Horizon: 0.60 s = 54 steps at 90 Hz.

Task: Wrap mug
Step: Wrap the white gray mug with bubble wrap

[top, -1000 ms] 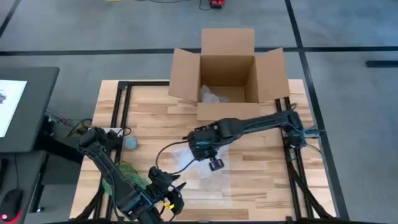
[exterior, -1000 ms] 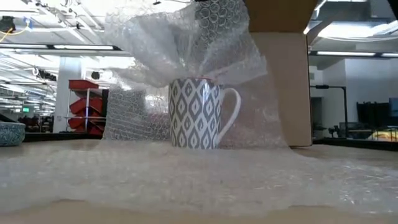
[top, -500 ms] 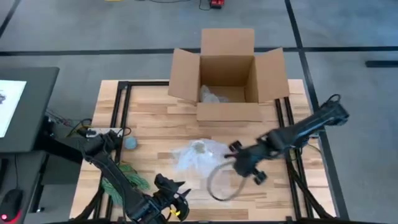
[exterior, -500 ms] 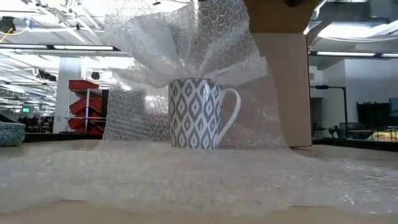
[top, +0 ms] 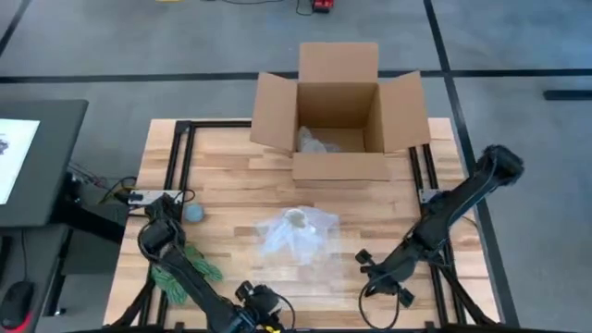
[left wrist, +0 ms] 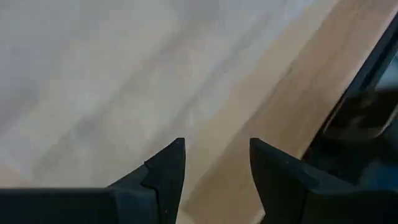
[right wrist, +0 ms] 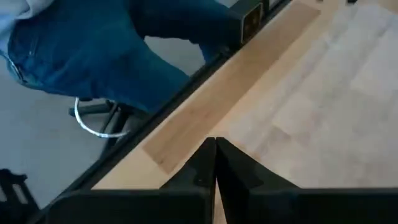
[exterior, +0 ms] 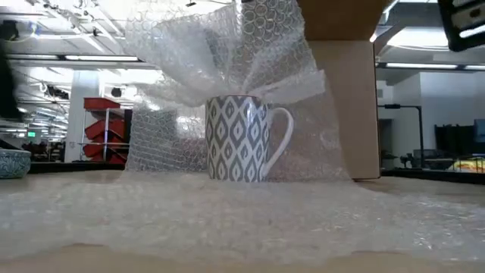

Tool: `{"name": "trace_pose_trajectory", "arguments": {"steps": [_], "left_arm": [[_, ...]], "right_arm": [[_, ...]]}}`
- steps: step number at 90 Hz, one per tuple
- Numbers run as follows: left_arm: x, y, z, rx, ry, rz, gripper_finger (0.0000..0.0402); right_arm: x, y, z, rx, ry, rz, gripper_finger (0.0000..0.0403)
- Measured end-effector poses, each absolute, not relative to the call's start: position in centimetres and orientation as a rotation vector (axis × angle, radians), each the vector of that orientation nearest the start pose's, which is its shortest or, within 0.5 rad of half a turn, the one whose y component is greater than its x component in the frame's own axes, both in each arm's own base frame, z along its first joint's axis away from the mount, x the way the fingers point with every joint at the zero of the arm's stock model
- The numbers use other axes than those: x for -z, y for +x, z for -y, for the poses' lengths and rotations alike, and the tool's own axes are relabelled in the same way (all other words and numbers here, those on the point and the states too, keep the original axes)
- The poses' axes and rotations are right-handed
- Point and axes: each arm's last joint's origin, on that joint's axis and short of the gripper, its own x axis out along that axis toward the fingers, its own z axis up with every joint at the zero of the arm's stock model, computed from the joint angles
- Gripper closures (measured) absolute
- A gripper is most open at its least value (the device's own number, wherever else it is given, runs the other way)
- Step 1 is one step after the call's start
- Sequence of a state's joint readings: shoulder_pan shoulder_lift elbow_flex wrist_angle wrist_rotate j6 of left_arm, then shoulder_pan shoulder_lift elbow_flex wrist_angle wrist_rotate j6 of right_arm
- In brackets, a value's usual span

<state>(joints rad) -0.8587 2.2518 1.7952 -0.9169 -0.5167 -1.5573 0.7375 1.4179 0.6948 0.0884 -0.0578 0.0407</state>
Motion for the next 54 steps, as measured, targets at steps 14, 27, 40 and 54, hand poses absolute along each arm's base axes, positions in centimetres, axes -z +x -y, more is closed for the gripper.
{"name": "trace_pose_trajectory", "arguments": {"steps": [14, 27, 40, 54], "left_arm": [[-14.0, 30.1, 34.3, -0.542, -0.535, -0.948, 0.0245], [-13.0, 29.7, 34.8, -0.581, -0.531, -0.884, 0.0245], [-13.1, 29.5, 34.9, -0.602, -0.547, -0.839, 0.0255], [-15.1, 29.8, 35.4, -0.554, -0.500, -0.837, 0.0280]], "right_arm": [[-17.4, 22.5, -19.2, -0.806, -0.199, -0.586, 0.0375], [-16.7, 24.1, -18.4, -0.805, -0.230, -0.539, 0.0323], [-15.3, 25.4, -17.1, -0.756, -0.261, -0.577, 0.0276], [-13.6, 25.7, -17.2, -0.752, -0.274, -0.636, 0.0246]]}}
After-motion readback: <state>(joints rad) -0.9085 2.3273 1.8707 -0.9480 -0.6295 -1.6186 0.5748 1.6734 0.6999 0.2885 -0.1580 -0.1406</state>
